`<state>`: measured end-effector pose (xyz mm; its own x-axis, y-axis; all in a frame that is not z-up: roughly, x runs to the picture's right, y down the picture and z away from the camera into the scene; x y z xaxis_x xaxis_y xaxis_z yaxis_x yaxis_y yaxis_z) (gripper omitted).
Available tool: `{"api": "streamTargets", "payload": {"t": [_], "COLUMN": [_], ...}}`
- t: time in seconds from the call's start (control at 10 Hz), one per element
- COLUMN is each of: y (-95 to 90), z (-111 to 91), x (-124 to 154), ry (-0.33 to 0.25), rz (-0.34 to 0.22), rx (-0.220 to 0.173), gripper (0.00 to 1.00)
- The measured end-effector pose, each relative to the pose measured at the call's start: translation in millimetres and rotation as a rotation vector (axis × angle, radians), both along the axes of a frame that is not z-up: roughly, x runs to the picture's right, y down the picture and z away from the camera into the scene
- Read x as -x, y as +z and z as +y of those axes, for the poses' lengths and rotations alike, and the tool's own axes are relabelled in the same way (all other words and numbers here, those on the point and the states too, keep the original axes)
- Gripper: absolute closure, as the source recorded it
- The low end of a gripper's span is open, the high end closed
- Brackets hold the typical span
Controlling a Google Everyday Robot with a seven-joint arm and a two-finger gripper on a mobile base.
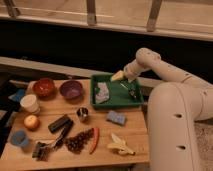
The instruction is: Place fork in red bowl
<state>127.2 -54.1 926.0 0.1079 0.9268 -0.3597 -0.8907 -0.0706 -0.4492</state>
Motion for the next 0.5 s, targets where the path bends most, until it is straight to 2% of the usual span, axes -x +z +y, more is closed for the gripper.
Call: {"api": "streamTargets", "payload": {"t": [0.3,0.5], "y": [9.5,12.6], "z": [13,19], "x": [-5,-8], "ry": [-0.03,-0.051], "rz": [0.031,0.039], "rx": [0.011,0.002], "gripper": [0.2,0.2]}}
